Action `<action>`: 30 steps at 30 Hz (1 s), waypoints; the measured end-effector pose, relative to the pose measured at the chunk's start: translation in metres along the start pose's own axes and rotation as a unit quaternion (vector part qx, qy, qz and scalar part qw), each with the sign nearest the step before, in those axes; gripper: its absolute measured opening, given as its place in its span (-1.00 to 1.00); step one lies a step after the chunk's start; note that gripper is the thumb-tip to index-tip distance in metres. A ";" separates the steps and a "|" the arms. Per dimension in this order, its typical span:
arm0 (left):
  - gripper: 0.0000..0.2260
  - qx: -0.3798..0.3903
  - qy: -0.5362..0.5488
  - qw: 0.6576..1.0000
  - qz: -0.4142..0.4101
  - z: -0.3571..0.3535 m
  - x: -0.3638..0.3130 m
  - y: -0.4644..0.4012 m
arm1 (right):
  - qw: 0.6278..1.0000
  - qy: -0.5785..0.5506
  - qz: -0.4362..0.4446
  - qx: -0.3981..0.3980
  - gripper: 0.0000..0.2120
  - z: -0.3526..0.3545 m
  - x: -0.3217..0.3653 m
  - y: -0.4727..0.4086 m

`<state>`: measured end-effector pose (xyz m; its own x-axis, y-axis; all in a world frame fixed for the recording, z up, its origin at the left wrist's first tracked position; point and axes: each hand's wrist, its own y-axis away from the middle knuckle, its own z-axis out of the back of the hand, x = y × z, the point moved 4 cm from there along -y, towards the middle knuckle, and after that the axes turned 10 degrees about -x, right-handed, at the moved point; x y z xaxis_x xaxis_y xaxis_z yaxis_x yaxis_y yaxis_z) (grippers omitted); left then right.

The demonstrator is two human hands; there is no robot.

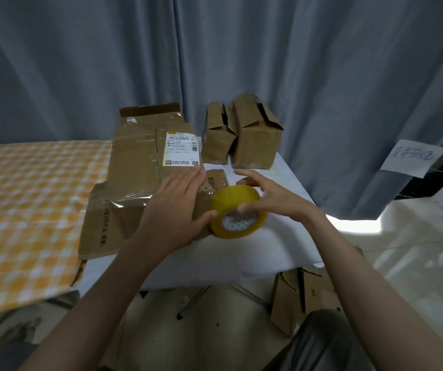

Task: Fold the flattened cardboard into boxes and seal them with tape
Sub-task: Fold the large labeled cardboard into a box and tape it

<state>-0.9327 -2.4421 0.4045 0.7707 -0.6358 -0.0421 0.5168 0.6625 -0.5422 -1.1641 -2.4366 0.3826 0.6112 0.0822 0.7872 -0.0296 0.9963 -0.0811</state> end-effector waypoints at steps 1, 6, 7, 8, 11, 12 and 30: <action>-0.21 -0.004 -0.004 1.000 0.001 -0.001 0.000 0.000 | 0.999 -0.030 -0.017 -0.038 -0.45 0.007 -0.010 0.000; -0.21 -0.025 -0.010 0.999 0.018 -0.003 -0.004 0.000 | 0.967 0.080 -0.107 -0.215 -0.70 0.021 -0.071 -0.013; -0.21 -0.028 -0.012 0.999 0.020 -0.004 -0.004 0.000 | 0.963 0.124 -0.118 -0.207 -0.71 0.019 -0.083 -0.015; -0.21 -0.030 -0.014 0.999 0.021 -0.005 -0.003 0.000 | 0.961 0.153 -0.123 -0.197 -0.71 0.015 -0.094 -0.019; -0.22 -0.035 -0.016 0.999 0.020 -0.006 -0.002 0.002 | 0.949 0.224 -0.113 -0.190 -0.76 0.006 -0.115 -0.029; -0.22 -0.037 -0.016 0.999 0.019 -0.006 -0.001 0.002 | 0.943 0.233 -0.117 -0.205 -0.80 0.005 -0.121 -0.033; -0.26 -0.118 -0.073 0.989 0.050 -0.013 -0.020 -0.004 | 0.935 -0.101 0.027 -0.338 -0.87 -0.008 0.044 0.035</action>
<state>-0.9552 -2.4372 0.3964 0.8681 -0.4964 0.0075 0.3476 0.5969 -0.7231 -1.1323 -2.3982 0.4095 0.4589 0.2030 0.8650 0.4930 0.7518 -0.4379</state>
